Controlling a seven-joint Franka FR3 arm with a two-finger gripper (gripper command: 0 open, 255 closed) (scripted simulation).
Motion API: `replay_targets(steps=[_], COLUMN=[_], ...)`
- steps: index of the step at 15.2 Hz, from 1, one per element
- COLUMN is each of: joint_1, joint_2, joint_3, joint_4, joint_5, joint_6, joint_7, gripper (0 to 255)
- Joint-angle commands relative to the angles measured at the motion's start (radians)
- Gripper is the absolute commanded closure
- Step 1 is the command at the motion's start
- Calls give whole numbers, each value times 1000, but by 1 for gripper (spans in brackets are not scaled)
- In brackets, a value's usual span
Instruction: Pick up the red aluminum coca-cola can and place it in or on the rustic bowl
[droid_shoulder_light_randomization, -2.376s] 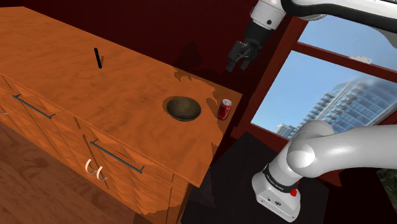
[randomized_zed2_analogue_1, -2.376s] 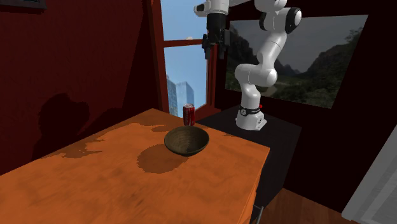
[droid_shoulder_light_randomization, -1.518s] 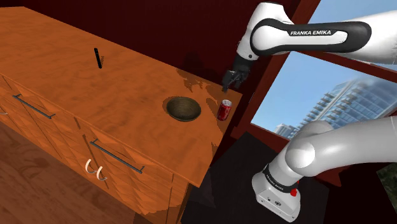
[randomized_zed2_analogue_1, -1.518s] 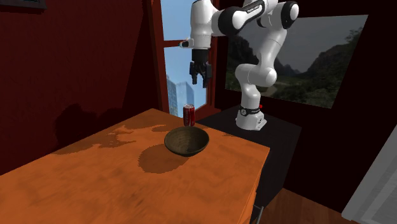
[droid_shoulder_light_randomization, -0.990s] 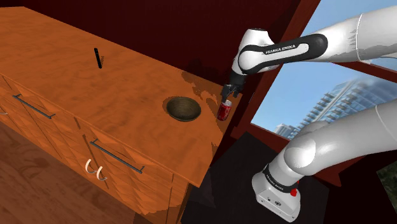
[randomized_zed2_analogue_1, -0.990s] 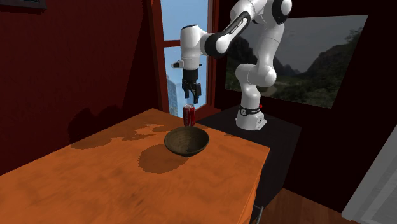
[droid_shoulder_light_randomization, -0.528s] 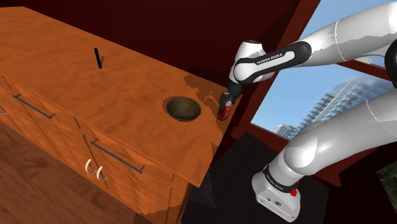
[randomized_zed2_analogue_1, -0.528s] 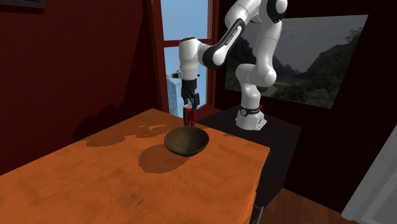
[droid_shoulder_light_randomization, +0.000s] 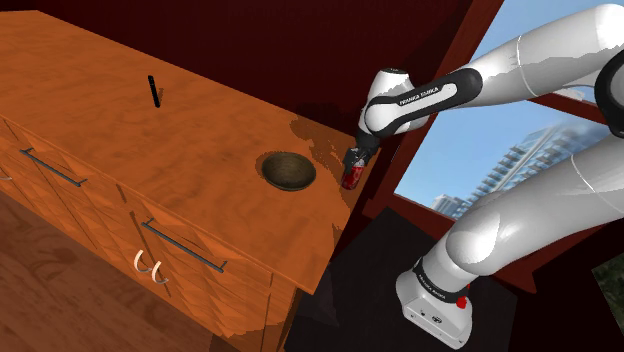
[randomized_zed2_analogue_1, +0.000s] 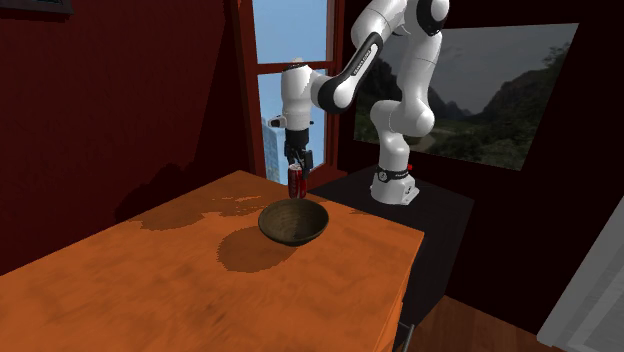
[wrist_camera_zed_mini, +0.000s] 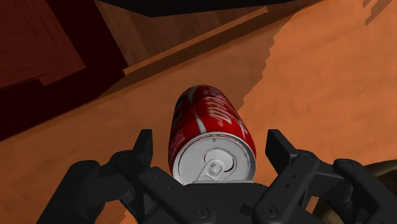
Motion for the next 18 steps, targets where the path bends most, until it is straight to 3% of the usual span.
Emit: replay_targets(steps=[1,2,3,12,18], joint_1=[0,0,0,0,-3], joint_2=[0,0,0,0,-62], joint_3=[0,0,0,0,7], joint_4=[0,0,0,0,37], joint_5=[0,0,0,0,-5], joint_6=[0,0,0,0,-98], joint_7=[0,0,0,0,6], gripper=[0,0,255,255,255])
